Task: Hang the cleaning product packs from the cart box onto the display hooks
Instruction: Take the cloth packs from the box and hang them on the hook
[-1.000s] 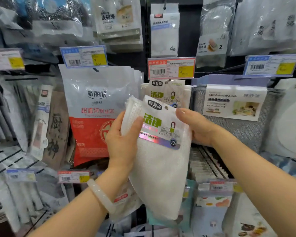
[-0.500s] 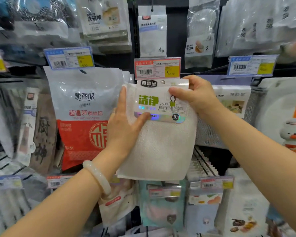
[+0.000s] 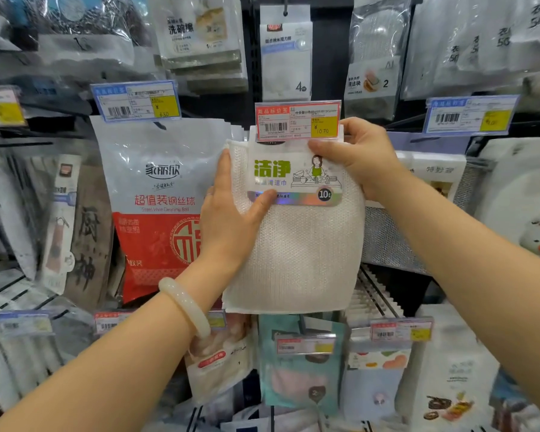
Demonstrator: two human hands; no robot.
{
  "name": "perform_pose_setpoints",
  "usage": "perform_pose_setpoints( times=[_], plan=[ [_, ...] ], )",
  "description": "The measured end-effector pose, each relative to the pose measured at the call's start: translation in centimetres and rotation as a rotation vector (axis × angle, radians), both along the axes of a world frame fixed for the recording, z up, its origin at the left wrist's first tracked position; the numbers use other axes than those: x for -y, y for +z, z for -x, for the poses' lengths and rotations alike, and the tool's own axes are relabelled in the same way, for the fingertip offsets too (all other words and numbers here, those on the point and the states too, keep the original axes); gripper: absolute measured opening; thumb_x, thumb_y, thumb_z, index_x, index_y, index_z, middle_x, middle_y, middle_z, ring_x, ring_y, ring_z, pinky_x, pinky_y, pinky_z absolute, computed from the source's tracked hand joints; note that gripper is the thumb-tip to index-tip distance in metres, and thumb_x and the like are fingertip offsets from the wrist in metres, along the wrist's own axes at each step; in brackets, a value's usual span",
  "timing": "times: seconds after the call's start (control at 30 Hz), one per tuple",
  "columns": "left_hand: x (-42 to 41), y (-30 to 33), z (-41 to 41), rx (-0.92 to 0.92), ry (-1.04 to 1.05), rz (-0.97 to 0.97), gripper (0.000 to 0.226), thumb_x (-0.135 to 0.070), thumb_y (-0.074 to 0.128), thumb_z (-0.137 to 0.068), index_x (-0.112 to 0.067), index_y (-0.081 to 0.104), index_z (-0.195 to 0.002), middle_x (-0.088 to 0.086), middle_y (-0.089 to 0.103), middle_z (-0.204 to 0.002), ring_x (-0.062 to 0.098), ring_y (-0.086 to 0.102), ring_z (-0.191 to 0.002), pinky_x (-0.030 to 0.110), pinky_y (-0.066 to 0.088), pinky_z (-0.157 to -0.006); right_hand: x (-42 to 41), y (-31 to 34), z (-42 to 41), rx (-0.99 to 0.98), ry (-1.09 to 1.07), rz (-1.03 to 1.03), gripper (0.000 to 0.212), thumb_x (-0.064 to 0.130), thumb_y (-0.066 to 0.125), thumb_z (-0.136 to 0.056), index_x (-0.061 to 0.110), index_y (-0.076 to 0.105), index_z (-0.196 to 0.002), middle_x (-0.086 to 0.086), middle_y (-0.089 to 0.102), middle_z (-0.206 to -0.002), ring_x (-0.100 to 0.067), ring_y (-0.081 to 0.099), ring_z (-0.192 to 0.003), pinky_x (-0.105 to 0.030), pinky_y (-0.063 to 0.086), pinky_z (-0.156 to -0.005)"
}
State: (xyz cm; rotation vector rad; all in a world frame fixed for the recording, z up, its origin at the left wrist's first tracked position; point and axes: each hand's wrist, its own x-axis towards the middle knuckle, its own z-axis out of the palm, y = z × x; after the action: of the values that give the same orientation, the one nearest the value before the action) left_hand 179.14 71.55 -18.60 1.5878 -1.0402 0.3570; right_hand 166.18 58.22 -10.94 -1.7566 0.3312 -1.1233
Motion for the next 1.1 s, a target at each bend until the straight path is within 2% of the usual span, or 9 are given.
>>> perform_pose_setpoints(
  times=[0.2,0.33,0.43,0.5,0.57,0.73,0.83,0.93,1.1],
  plan=[
    [0.4,-0.4,-0.4,-0.021,-0.032,-0.096,0.086,-0.045,0.062,-0.086,-0.025,0.012,-0.152,0.003,0.043,-0.146,0.022,0.04,-0.132,0.033,0.032,-0.104,1.2,-1.1,-0.7,-0.097,-0.025,-0.074,0.028,0.016,0.075,-0.078,0.013,0.06,-0.101,-0.003,0.07,-0.093,-0.018,0.073,-0.079,-0.031,0.061,-0.065],
    [1.2,-0.8,-1.1,-0.008,-0.005,-0.11,0.086,-0.044,0.063,-0.086,-0.024,0.013,-0.152,0.006,0.044,-0.145,0.025,0.041,-0.132,0.04,0.033,-0.109,1.5,-2.6,-1.6,-0.055,-0.231,0.119,0.064,0.025,0.078,-0.075,0.019,0.043,-0.129,0.003,0.06,-0.103,-0.01,0.064,-0.094,-0.023,0.056,-0.077],
    [1.8,-0.9,-1.4,-0.002,0.01,-0.098,0.088,-0.045,0.063,-0.086,-0.022,0.011,-0.153,0.008,0.043,-0.145,0.026,0.041,-0.131,0.038,0.033,-0.108,1.1,-5.3,-1.2,-0.045,-0.385,0.326,0.092,0.026,0.08,-0.072,0.022,0.023,-0.145,-0.006,0.041,-0.133,-0.012,0.041,-0.12,-0.021,0.037,-0.097],
    [1.8,-1.3,-0.9,0.023,0.029,-0.092,0.091,-0.043,0.063,-0.086,-0.026,0.003,-0.152,0.009,0.035,-0.149,0.018,0.036,-0.129,0.028,0.027,-0.104,0.8,-7.5,-0.9,-0.084,-0.448,0.486,0.099,0.029,0.08,-0.071,0.02,0.019,-0.148,-0.011,0.027,-0.144,-0.011,0.026,-0.129,-0.017,0.026,-0.098],
    [1.4,-2.2,-0.2,0.087,0.021,-0.123,0.095,-0.036,0.066,-0.085,-0.035,-0.007,-0.145,0.013,0.027,-0.147,0.002,0.028,-0.11,0.018,0.022,-0.094,1.0,-9.4,-0.8,-0.152,-0.457,0.545,0.1,0.034,0.081,-0.069,0.021,0.021,-0.148,-0.01,0.02,-0.148,-0.002,0.019,-0.126,-0.017,0.025,-0.097],
    [1.7,-3.2,-0.5,0.058,0.033,-0.314,0.105,-0.033,0.075,-0.077,-0.039,-0.002,-0.148,0.016,0.017,-0.146,0.027,0.043,-0.123,0.021,0.029,-0.1,2.1,-10.3,-1.1,-0.265,-0.391,0.5,0.103,0.032,0.082,-0.068,0.029,0.02,-0.149,-0.011,0.018,-0.147,-0.019,0.028,-0.133,-0.026,0.025,-0.102],
    [3.4,-2.4,-0.6,0.011,0.111,-0.436,0.107,-0.035,0.073,-0.079,-0.04,-0.009,-0.148,0.015,0.006,-0.153,0.032,0.044,-0.128,0.036,0.036,-0.106,2.6,-9.8,-1.8,-0.302,-0.397,0.457,0.102,0.03,0.082,-0.069,0.031,0.019,-0.149,-0.012,0.018,-0.148,-0.026,0.031,-0.135,-0.034,0.03,-0.108],
    [5.0,-1.8,-0.7,0.027,0.168,-0.566,0.11,-0.036,0.07,-0.082,-0.035,-0.018,-0.148,0.02,0.003,-0.153,0.034,0.046,-0.125,0.038,0.039,-0.103,3.2,-9.3,-2.7,-0.35,-0.439,0.445,0.101,0.028,0.081,-0.07,0.033,0.019,-0.149,-0.011,0.018,-0.148,-0.027,0.034,-0.134,-0.037,0.031,-0.109],
    [6.4,-1.8,-1.0,0.013,0.164,-0.719,0.105,-0.025,0.064,-0.085,-0.032,-0.02,-0.148,0.024,-0.01,-0.155,0.044,0.029,-0.136,0.046,0.033,-0.107,3.7,-9.1,-3.6,-0.526,-0.504,0.468,0.106,0.023,0.078,-0.075,0.037,0.004,-0.15,-0.016,-0.002,-0.156,-0.037,0.014,-0.144,-0.044,0.023,-0.115]
  ],
)
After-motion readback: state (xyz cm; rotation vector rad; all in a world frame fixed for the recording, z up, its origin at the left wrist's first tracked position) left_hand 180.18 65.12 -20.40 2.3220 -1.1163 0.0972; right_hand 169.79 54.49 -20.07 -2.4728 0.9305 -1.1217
